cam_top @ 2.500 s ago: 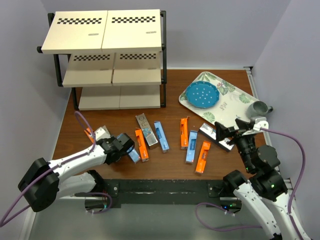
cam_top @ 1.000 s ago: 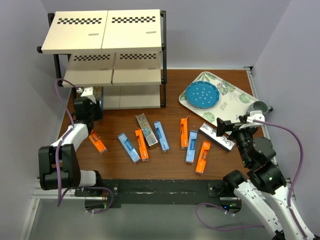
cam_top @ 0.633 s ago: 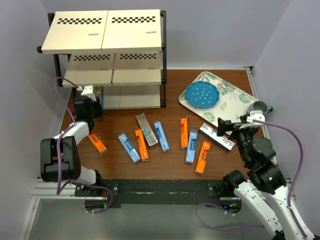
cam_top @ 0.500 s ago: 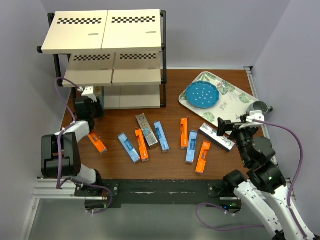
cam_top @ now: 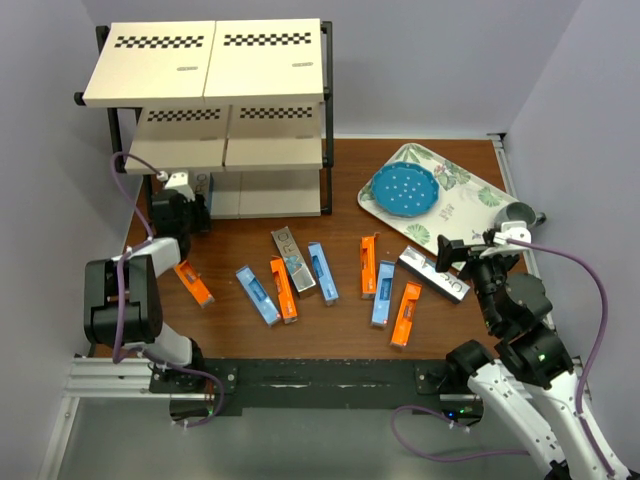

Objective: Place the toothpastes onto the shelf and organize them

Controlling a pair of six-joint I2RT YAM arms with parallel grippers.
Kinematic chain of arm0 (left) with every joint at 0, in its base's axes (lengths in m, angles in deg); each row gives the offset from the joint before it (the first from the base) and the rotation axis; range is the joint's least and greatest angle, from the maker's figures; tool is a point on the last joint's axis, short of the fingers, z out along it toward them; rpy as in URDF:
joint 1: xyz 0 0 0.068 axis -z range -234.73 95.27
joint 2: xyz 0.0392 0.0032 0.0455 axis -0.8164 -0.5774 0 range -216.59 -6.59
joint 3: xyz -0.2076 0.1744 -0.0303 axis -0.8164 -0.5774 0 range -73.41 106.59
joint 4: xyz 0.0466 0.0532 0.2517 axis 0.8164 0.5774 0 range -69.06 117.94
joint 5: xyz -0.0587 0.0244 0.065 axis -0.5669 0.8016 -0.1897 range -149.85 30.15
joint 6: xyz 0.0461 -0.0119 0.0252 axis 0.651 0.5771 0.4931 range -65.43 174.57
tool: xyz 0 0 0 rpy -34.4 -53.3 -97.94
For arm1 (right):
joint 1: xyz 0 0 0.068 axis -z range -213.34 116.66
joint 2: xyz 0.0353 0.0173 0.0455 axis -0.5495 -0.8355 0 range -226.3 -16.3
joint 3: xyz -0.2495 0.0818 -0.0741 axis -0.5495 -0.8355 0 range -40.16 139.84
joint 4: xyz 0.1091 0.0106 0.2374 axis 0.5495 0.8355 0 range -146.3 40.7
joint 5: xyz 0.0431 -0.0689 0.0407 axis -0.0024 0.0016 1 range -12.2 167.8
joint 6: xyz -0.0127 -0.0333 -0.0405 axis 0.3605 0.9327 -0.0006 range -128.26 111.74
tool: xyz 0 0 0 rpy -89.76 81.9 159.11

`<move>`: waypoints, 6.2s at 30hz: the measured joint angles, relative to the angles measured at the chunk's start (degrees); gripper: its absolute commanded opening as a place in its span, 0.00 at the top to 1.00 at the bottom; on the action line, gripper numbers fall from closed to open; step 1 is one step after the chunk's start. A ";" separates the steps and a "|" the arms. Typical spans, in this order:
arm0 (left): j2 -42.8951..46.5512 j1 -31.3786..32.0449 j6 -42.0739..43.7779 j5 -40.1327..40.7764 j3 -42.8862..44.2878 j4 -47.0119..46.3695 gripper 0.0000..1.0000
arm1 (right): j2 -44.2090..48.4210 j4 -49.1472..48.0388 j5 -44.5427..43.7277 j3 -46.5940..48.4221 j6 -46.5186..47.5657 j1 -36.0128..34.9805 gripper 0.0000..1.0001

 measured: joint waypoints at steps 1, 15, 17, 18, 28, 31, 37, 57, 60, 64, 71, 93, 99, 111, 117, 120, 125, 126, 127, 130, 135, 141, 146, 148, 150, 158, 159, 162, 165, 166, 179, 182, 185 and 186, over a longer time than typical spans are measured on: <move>0.02 0.00 -0.17 -0.04 0.00 -0.02 0.28 | 0.00 0.00 0.00 0.04 0.00 0.00 0.02; 9.25 0.00 -6.32 1.73 -6.84 -1.33 0.28 | 0.74 0.22 0.02 0.15 -0.04 0.00 0.01; 9.22 0.00 -6.88 1.86 -7.21 -1.31 0.32 | 1.31 0.26 0.02 0.15 -0.04 0.00 0.01; 9.11 0.00 -7.37 1.86 -7.23 -1.29 0.33 | 1.60 0.26 0.02 0.15 -0.04 0.00 0.01; 6.88 0.00 -12.20 3.15 -7.23 -1.92 0.54 | 2.03 0.44 -0.02 0.15 0.00 0.00 0.01; 6.21 0.00 -13.25 4.22 -7.08 -1.97 0.59 | 2.01 0.44 -0.02 0.15 0.00 0.00 0.01; 4.79 -0.07 -14.10 7.10 -4.63 -1.79 0.61 | 1.75 0.42 -0.02 0.15 0.02 0.00 0.01; -2.71 -10.21 -2.47 -4.17 4.11 -0.15 0.54 | 0.24 0.42 -0.42 0.17 0.48 0.00 0.01; -3.65 -12.44 -1.31 -9.05 4.55 -0.39 0.52 | -0.17 0.42 -0.37 0.39 0.50 0.00 0.01; -4.59 -13.70 0.15 -13.07 5.18 -0.59 0.46 | -0.57 0.42 -0.20 0.55 0.48 0.00 0.01; -5.55 -13.94 2.23 -16.00 5.40 -1.20 0.39 | -1.90 0.50 0.09 1.14 0.42 0.00 0.01; 9.40 -14.25 -6.86 -7.43 -4.63 -3.37 0.13 | -1.40 1.57 0.26 1.88 0.35 0.00 0.01; 11.32 -14.25 -14.82 2.47 -7.26 0.02 0.13 | -0.15 1.57 0.26 1.88 0.39 0.00 0.01; 3.74 -14.25 -24.26 9.35 -2.64 6.86 0.13 | 0.52 1.68 0.24 1.11 0.44 0.00 0.01; -1.66 -14.25 -25.64 9.44 2.36 7.69 0.13 | 0.39 1.68 0.09 1.11 0.59 0.00 0.01; -3.23 -14.25 -26.12 9.42 4.24 7.78 0.13 | 0.22 1.62 0.04 1.11 0.81 0.00 0.01; -4.72 -14.25 -26.56 9.35 5.86 7.76 0.13 | -0.79 1.51 0.02 1.11 0.90 0.00 0.01; -5.01 -14.25 -26.75 9.33 6.08 7.76 0.13 | -1.07 1.49 0.02 1.11 0.90 0.00 0.01; -5.35 -14.25 -27.10 9.35 6.32 7.76 0.13 | -1.25 1.46 0.02 1.11 0.90 0.00 0.01; -6.49 -14.25 -27.41 9.16 7.08 7.74 0.13 | -1.79 1.49 0.02 1.11 0.92 0.00 0.01; -8.02 -14.25 -27.78 9.14 8.46 7.76 0.13 | -1.99 1.42 0.02 1.11 1.01 0.00 0.01; -8.79 -14.25 -28.68 8.74 9.70 7.61 0.12 | -2.05 1.42 0.02 1.11 1.07 0.00 0.01; -9.01 -14.25 -29.22 8.90 10.36 8.63 0.12 | -2.43 1.49 0.04 1.14 1.07 0.00 0.01; -8.28 -14.25 -29.64 9.18 9.77 9.35 0.12 | -2.51 1.49 0.04 1.14 1.05 0.00 0.01; -6.38 -14.25 -30.14 9.42 7.87 9.81 0.11 | -2.56 1.49 0.04 1.14 1.05 0.00 0.01; 1.73 -14.25 -34.97 8.17 -0.28 10.51 0.09 | -2.62 1.40 0.07 1.14 1.07 0.00 0.01; 1.77 -14.23 -35.63 7.80 -0.59 10.45 0.08 | -2.62 1.31 0.09 1.14 1.07 0.00 0.01; 1.33 -14.12 -38.29 6.60 -0.79 10.36 0.08 | -2.64 0.96 0.13 1.14 1.05 0.00 0.01; 0.00 -13.73 -40.54 5.79 -0.63 9.73 0.09 | -2.64 0.81 0.22 1.14 1.05 0.00 0.01; -0.57 -13.64 -41.05 5.55 -0.52 9.66 0.08 | -2.64 0.81 0.22 1.14 1.05 0.00 0.01; -5.57 -13.33 -45.70 5.07 4.87 9.70 0.08 | -2.62 0.81 0.04 1.11 1.07 0.00 0.02; -6.56 -13.33 -46.60 5.66 6.69 10.45 0.09 | -2.64 0.81 0.04 1.11 1.18 0.00 0.01; -7.17 -13.33 -47.12 6.16 7.69 10.71 0.09 | -2.64 0.81 0.02 1.11 1.29 0.02 0.01; -7.21 -13.35 -47.23 6.32 7.87 10.78 0.09 | -2.64 0.81 0.02 1.11 1.31 0.00 0.01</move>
